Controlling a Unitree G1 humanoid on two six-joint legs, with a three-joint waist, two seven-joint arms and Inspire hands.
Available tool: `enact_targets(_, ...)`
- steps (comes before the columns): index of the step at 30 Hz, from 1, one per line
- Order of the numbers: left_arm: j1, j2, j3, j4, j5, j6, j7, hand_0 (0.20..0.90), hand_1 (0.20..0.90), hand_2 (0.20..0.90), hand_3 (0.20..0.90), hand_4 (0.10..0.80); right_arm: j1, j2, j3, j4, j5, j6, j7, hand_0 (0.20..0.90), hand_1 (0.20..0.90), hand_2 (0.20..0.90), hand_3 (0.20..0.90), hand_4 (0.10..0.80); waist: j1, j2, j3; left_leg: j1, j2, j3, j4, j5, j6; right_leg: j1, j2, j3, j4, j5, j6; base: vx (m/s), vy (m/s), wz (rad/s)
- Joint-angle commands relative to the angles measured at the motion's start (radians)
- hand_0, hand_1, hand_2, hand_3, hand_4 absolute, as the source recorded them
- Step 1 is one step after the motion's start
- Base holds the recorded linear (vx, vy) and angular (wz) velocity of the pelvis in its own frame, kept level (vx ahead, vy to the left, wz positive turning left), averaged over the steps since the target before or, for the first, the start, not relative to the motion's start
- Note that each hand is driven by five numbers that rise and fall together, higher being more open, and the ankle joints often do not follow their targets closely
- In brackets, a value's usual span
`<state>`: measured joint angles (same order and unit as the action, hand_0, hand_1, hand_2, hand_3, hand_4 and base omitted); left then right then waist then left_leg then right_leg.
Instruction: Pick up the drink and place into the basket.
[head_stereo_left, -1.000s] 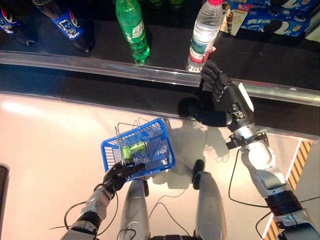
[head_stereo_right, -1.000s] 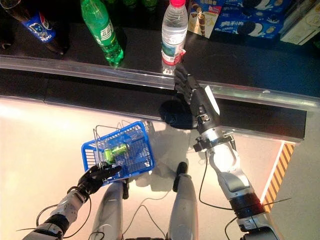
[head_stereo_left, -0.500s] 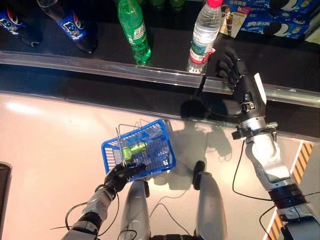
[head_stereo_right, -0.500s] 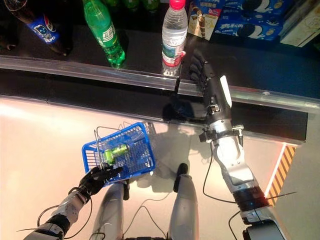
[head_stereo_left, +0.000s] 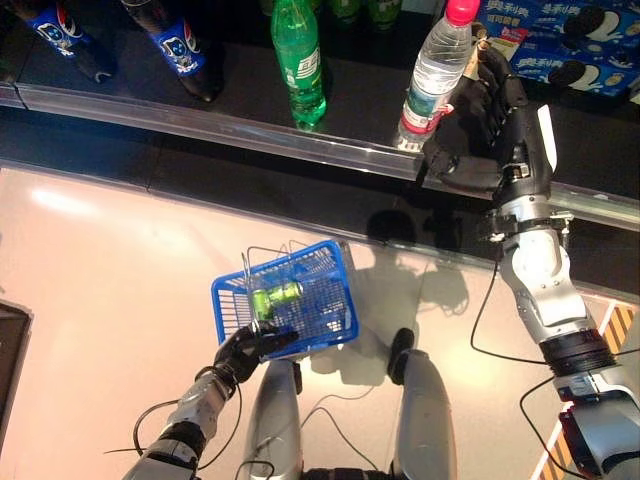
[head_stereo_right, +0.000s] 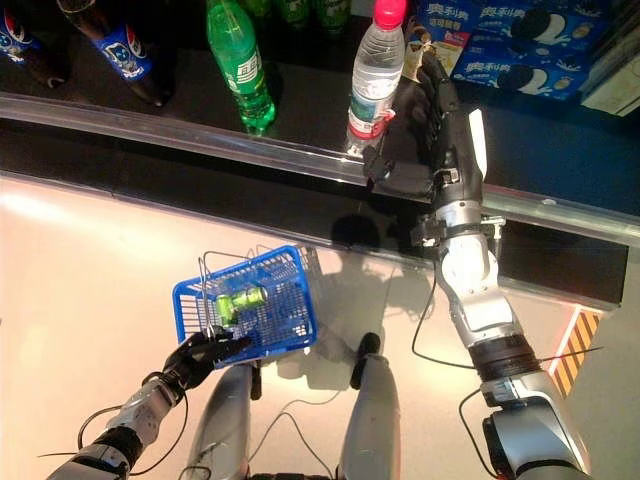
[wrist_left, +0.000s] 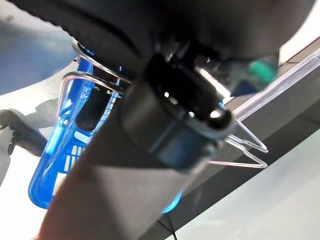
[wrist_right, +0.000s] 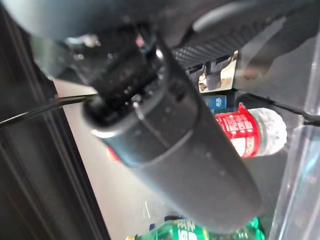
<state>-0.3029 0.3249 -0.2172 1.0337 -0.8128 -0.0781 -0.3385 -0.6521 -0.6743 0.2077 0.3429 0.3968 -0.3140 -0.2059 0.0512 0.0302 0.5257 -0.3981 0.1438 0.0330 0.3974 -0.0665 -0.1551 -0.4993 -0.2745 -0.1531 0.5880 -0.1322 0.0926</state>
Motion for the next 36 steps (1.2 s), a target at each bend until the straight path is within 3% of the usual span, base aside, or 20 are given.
enact_targets(1, 0.086, 0.064, -0.047, -0.073, 0.022, -0.004, -0.039, 0.300, 0.300, 0.300, 0.200, 0.100, -0.156, -0.051, -0.031, -0.051, 0.029, -0.056, -0.036, 0.900, 0.900, 0.900, 0.900, 0.800, 0.021, -0.015, -0.029, 0.023, 0.001, -0.021, 0.019, -0.017, 0.069, 0.072, -0.031, -0.016, -0.106, 0.064, 0.034, 0.003, 0.003, 0.08)
enact_targets(13, 0.063, 0.072, -0.096, -0.084, 0.016, 0.015, -0.042, 0.300, 0.300, 0.300, 0.200, 0.100, -0.413, -0.077, 0.081, 0.158, 0.111, 0.024, -0.031, 0.900, 0.900, 0.900, 0.900, 0.800, 0.061, 0.002, -0.025, 0.030, -0.011, -0.032, 0.003, -0.006, 0.068, 0.094, -0.036, -0.036, -0.124, 0.064, 0.025, -0.002, 0.002, 0.02)
enact_targets(28, 0.061, 0.081, -0.122, -0.097, 0.024, 0.027, -0.044, 0.300, 0.300, 0.300, 0.200, 0.100, -0.552, -0.077, 0.155, 0.317, 0.141, 0.089, -0.015, 0.900, 0.900, 0.900, 0.900, 0.800, 0.093, 0.013, -0.022, 0.051, -0.015, -0.037, -0.025, 0.004, 0.068, 0.125, -0.044, -0.059, -0.149, 0.068, 0.024, 0.001, 0.001, 0.02)
enact_targets(29, 0.061, 0.082, -0.123, -0.099, 0.024, 0.029, -0.047, 0.300, 0.300, 0.300, 0.200, 0.100, -0.558, -0.076, 0.159, 0.323, 0.148, 0.094, -0.008, 0.648, 0.648, 0.648, 0.606, 0.506, 0.095, 0.013, -0.022, 0.051, -0.016, -0.037, -0.025, 0.004, 0.068, 0.127, -0.045, -0.060, -0.151, 0.068, 0.024, 0.000, 0.000, 0.00)
enact_targets(30, 0.061, 0.083, -0.124, -0.099, 0.026, 0.029, -0.048, 0.300, 0.300, 0.300, 0.200, 0.100, -0.562, -0.076, 0.163, 0.330, 0.155, 0.096, 0.000, 0.300, 0.300, 0.300, 0.200, 0.100, 0.096, 0.013, -0.022, 0.052, -0.015, -0.036, -0.025, 0.005, 0.068, 0.129, -0.045, -0.061, -0.152, 0.068, 0.024, 0.000, 0.000, 0.00)
enact_targets(36, 0.057, 0.083, -0.132, -0.100, 0.030, 0.028, -0.051, 0.300, 0.300, 0.300, 0.200, 0.100, -0.574, -0.056, 0.166, 0.370, 0.224, 0.097, 0.024, 0.300, 0.300, 0.300, 0.200, 0.100, 0.104, 0.015, -0.019, 0.056, -0.016, -0.036, -0.030, 0.006, 0.068, 0.137, -0.047, -0.069, -0.159, 0.069, 0.023, 0.002, 0.002, 0.02)
